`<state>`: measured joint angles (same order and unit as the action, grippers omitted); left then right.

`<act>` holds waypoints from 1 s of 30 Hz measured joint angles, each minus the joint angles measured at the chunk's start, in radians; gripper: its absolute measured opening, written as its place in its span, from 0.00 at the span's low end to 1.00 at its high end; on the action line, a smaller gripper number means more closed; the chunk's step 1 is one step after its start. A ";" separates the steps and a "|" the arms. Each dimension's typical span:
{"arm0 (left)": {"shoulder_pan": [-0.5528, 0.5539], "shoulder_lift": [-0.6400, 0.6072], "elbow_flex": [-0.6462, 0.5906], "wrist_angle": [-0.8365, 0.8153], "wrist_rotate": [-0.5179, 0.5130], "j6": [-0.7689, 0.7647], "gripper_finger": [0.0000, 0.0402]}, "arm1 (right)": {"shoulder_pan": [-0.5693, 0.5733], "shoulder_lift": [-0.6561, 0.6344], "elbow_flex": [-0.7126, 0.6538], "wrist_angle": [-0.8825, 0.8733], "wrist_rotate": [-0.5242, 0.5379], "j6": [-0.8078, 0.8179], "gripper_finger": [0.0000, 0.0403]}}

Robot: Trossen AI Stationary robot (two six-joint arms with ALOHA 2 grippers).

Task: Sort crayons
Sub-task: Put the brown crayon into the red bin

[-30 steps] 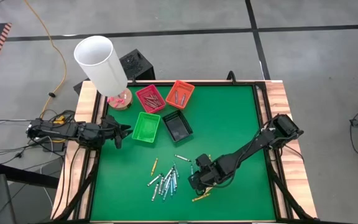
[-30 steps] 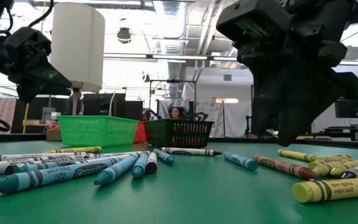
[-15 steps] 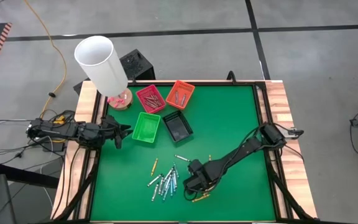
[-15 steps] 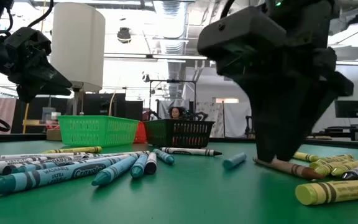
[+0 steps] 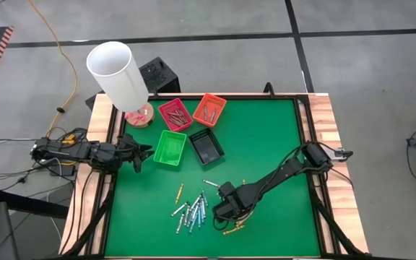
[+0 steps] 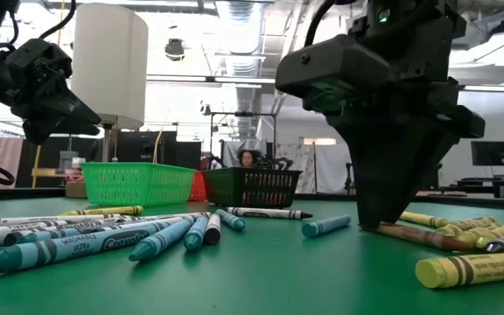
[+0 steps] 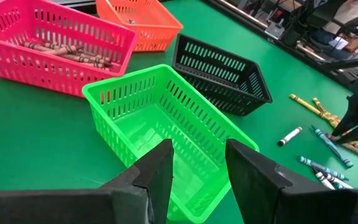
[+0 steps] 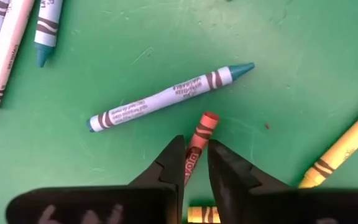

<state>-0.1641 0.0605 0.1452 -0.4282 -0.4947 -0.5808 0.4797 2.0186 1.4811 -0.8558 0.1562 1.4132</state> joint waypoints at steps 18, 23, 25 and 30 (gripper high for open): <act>0.000 0.000 0.000 -0.002 -0.002 0.000 0.34 | -0.004 -0.003 -0.025 0.008 0.006 0.001 0.05; 0.000 0.000 0.000 -0.002 -0.002 0.000 0.34 | -0.005 -0.005 -0.026 0.011 0.018 -0.006 0.03; 0.000 0.000 0.000 -0.002 -0.002 0.000 0.34 | -0.004 -0.005 -0.023 0.006 0.023 -0.014 0.03; 0.000 0.000 0.000 -0.002 -0.002 0.000 0.34 | -0.013 -0.004 0.005 -0.006 0.029 -0.062 0.01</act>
<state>-0.1638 0.0605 0.1448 -0.4301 -0.4970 -0.5804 0.4664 2.0150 1.4862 -0.8614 0.1856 1.3516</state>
